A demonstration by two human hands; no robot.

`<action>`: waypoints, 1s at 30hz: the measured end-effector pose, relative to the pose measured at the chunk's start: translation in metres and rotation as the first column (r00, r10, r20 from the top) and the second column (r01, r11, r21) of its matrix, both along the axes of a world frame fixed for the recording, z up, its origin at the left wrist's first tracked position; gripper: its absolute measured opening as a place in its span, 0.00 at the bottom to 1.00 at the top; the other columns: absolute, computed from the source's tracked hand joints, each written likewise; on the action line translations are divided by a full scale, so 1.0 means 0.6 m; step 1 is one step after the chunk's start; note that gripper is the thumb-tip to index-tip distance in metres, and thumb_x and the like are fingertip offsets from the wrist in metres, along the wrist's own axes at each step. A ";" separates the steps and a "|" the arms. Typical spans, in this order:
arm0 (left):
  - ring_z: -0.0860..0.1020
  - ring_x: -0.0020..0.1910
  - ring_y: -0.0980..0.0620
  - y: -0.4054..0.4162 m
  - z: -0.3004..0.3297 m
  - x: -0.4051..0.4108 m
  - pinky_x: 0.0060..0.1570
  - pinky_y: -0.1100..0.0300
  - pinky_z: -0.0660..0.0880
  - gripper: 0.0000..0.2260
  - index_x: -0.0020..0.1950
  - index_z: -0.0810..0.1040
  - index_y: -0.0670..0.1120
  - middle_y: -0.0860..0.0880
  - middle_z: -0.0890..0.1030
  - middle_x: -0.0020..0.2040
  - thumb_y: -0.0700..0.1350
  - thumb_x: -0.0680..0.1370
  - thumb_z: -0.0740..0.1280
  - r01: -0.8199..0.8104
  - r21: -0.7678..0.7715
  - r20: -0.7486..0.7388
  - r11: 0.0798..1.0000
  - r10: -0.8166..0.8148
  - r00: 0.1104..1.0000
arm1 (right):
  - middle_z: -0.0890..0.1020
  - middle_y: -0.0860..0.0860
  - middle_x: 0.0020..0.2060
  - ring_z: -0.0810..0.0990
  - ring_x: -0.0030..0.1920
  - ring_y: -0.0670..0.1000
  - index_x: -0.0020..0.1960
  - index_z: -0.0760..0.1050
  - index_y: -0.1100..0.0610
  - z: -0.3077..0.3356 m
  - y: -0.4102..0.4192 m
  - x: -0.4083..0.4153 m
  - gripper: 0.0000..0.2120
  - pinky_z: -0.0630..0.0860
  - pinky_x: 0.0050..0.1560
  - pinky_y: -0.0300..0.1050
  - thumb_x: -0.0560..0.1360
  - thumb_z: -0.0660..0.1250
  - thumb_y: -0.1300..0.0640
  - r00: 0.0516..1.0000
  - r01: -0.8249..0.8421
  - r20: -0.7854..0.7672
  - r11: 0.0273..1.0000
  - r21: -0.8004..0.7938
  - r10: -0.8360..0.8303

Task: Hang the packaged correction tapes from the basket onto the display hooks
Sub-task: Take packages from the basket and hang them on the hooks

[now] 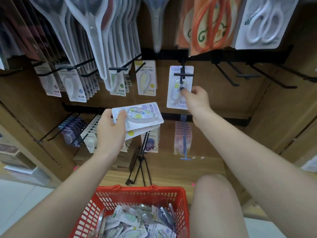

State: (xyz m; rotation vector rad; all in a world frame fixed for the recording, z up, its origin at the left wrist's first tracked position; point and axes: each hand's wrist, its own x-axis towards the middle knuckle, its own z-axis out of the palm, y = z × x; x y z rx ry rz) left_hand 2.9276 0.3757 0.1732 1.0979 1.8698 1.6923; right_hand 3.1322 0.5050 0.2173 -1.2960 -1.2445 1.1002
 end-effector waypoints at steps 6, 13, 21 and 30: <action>0.81 0.39 0.59 0.015 0.008 0.018 0.44 0.43 0.82 0.11 0.47 0.76 0.50 0.56 0.81 0.43 0.57 0.82 0.64 0.001 0.020 -0.033 1.000 0.000 0.999 | 0.84 0.61 0.58 0.82 0.63 0.63 0.56 0.75 0.60 0.019 0.063 -0.011 0.11 0.80 0.61 0.54 0.82 0.68 0.53 1.000 0.016 -0.002 0.995 -0.095 -0.016; 0.81 0.36 0.54 0.020 0.013 0.036 0.28 0.57 0.72 0.13 0.47 0.75 0.50 0.55 0.82 0.41 0.60 0.80 0.63 0.063 0.019 0.016 0.998 -0.063 0.998 | 0.76 0.55 0.67 0.75 0.62 0.55 0.76 0.66 0.58 0.015 0.051 0.001 0.33 0.70 0.58 0.50 0.78 0.71 0.41 0.997 -0.006 0.076 0.975 -0.223 0.023; 0.85 0.48 0.47 0.007 0.014 0.050 0.43 0.42 0.83 0.10 0.50 0.76 0.51 0.49 0.84 0.49 0.56 0.84 0.63 0.065 0.083 0.071 0.994 -0.071 0.995 | 0.87 0.55 0.47 0.87 0.44 0.52 0.60 0.78 0.57 -0.022 -0.124 0.001 0.27 0.83 0.43 0.45 0.75 0.71 0.35 0.932 -0.301 -0.288 0.910 -0.285 0.218; 0.77 0.31 0.59 -0.018 0.004 0.044 0.26 0.64 0.71 0.06 0.48 0.75 0.50 0.47 0.81 0.44 0.49 0.82 0.69 0.179 0.113 0.064 0.977 -0.187 0.980 | 0.84 0.62 0.53 0.86 0.41 0.53 0.63 0.76 0.62 -0.019 -0.172 0.001 0.17 0.84 0.43 0.43 0.78 0.75 0.58 0.884 -0.340 -0.403 0.919 -0.201 0.239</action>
